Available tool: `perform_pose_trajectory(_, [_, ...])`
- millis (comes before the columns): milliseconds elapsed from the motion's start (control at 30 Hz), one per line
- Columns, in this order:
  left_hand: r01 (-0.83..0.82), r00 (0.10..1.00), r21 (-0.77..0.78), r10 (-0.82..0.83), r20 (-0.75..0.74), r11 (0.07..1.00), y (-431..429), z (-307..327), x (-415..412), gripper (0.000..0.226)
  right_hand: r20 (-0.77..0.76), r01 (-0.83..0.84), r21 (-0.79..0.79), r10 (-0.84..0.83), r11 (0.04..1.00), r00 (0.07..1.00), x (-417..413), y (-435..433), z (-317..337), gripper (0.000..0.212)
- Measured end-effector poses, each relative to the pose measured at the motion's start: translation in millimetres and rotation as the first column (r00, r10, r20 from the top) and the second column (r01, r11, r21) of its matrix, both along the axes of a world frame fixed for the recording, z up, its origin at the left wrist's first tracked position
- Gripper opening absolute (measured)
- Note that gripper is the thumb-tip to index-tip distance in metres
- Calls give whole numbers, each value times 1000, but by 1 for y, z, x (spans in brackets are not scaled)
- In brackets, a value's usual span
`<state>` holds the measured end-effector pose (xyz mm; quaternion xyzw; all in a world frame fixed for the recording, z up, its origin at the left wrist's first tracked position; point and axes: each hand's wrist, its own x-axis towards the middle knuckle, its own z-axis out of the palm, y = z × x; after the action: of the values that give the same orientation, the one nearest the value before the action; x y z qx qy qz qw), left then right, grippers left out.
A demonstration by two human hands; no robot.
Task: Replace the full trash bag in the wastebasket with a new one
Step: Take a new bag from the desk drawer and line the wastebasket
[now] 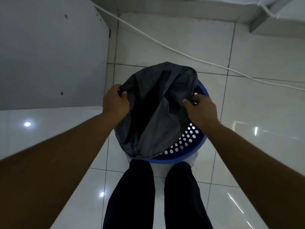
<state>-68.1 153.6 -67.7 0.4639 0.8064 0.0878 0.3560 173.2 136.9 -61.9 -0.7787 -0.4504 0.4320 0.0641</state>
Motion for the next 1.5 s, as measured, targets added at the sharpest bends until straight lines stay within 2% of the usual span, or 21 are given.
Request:
perform_pose_trajectory(100, [-22, 1000, -28, 23, 22, 999, 0, 0, -11, 28, -62, 133, 118, -126, 984, 990, 1, 3, 5, 25])
perform_pose_trajectory(167, [-16, 999, -52, 19, 48, 999, 0, 2, -16, 28, -125, 272, 217, -250, 937, 960, 11, 5, 11, 20])
perform_pose_trajectory(267, [-5, 998, -78, 10, 64, 997, -2, 3, -18, 29, -294, 424, 279, -343, 862, 892, 38, 6, 14, 14])
perform_pose_trajectory(333, [-1, 998, -86, 7, 70, 996, -3, 3, -19, 29, -340, 451, 225, -364, 864, 867, 58, 8, 13, 20])
perform_pose_trajectory(400, [6, 997, -88, 0, 73, 996, -4, 2, -20, 30, -295, 383, 167, -325, 908, 899, 74, 16, 9, 21])
perform_pose_trajectory(500, [20, 998, -79, -14, 67, 997, -4, 1, -20, 30, -290, 352, 13, -333, 936, 897, 86, 29, -4, 11])
perform_pose_trajectory(567, [16, 998, -73, -12, 60, 997, -4, -1, -19, 29, -328, 440, -144, -462, 887, 824, 88, 36, -11, 4])
perform_pose_trajectory(667, [4, 999, -56, -1, 48, 998, -6, -2, -17, 28, -309, 552, -316, -634, 772, 710, 82, 36, -16, 11])
perform_pose_trajectory(733, [-6, 999, -45, 8, 46, 999, -7, -1, -16, 28, -272, 555, -358, -653, 750, 707, 76, 30, -19, 13])
perform_pose_trajectory(833, [-2, 999, -31, 4, 50, 1000, -9, -1, -15, 29, -254, 453, -420, -581, 787, 773, 68, 17, -23, 18])
perform_pose_trajectory(867, [-14, 999, -21, 15, 51, 1000, -11, 0, -13, 30, -260, 449, -441, -589, 777, 765, 66, 12, -24, 18])
perform_pose_trajectory(900, [-51, 997, -8, 52, 53, 999, -15, 0, -13, 34, -274, 475, -454, -626, 754, 730, 65, 7, -24, 22])
perform_pose_trajectory(967, [-194, 980, 16, 194, 37, 981, -28, 5, -9, 45, -320, 609, -430, -744, 666, 587, 68, -4, -26, 41])
perform_pose_trajectory(1033, [-365, 931, 17, 365, -23, 931, -51, 11, -1, 51, -314, 741, -348, -817, 574, 484, 71, -16, -24, 47])
perform_pose_trajectory(1067, [-441, 895, 4, 441, -66, 897, -66, 14, 4, 52, -280, 766, -303, -821, 567, 497, 70, -26, -21, 50])
perform_pose_trajectory(1167, [-621, 783, -94, 613, -106, 778, -114, 22, 21, 53, -144, 750, -197, -775, 632, 615, 61, -62, -4, 65])
perform_pose_trajectory(1233, [-705, 703, -235, 703, -110, 669, -141, 29, 32, 56, -161, 699, -228, -734, 678, 659, 54, -81, 11, 60])
perform_pose_trajectory(1300, [-762, 587, -372, 808, -51, 530, -159, 36, 40, 51, -214, 640, -269, -693, 720, 689, 45, -94, 23, 48])
perform_pose_trajectory(1367, [-765, 447, -476, 890, 91, 433, -166, 43, 47, 36, -258, 618, -283, -679, 733, 687, 39, -98, 31, 44])
perform_pose_trajectory(1433, [-737, 386, -529, 905, 179, 420, -165, 47, 52, 25, -264, 626, -292, -690, 723, 674, 35, -96, 34, 41])
perform_pose_trajectory(1500, [-720, 371, -550, 904, 211, 424, -160, 44, 51, 22, -251, 641, -286, -701, 712, 667, 34, -90, 33, 40])
